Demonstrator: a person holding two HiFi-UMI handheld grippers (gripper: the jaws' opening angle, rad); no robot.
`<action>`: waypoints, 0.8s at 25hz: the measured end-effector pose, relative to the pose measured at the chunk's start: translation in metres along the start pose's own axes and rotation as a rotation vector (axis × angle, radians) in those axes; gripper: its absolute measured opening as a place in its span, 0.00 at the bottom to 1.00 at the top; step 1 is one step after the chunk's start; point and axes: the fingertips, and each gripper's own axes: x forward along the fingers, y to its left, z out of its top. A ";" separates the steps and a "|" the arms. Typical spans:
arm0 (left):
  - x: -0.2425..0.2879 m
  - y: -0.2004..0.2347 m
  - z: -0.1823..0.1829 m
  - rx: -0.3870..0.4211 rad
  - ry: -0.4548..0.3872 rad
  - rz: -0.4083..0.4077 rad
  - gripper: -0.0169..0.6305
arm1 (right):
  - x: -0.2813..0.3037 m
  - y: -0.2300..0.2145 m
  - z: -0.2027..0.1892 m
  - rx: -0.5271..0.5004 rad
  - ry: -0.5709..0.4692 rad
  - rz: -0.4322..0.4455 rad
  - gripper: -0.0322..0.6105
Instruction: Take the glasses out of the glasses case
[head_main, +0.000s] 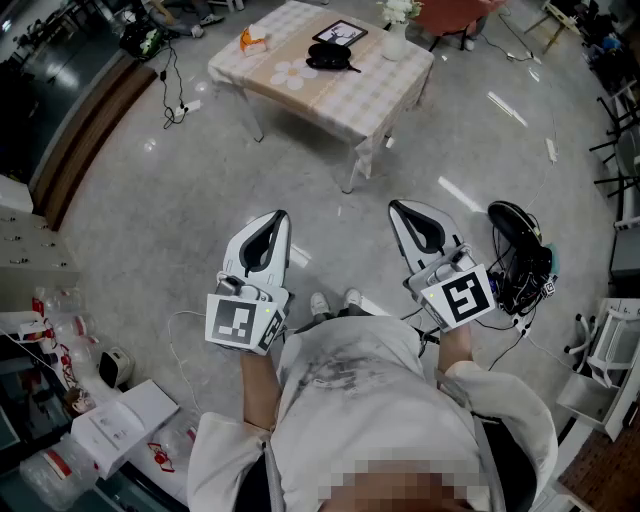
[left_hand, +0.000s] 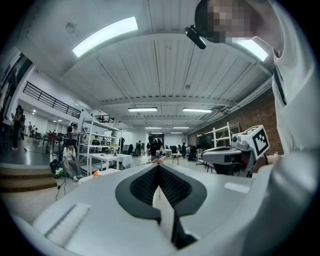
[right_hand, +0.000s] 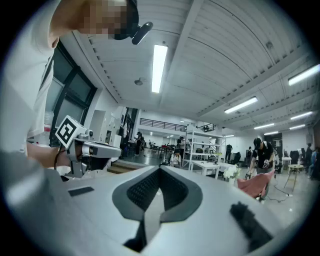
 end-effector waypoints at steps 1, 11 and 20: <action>0.003 -0.003 -0.001 0.003 0.002 0.002 0.04 | -0.001 -0.003 -0.001 0.000 0.000 0.004 0.07; 0.030 -0.021 0.001 0.029 0.011 0.013 0.04 | -0.010 -0.029 -0.004 -0.004 -0.047 0.011 0.07; 0.047 -0.046 0.004 0.039 0.018 0.030 0.04 | -0.026 -0.050 -0.003 -0.022 -0.062 -0.008 0.07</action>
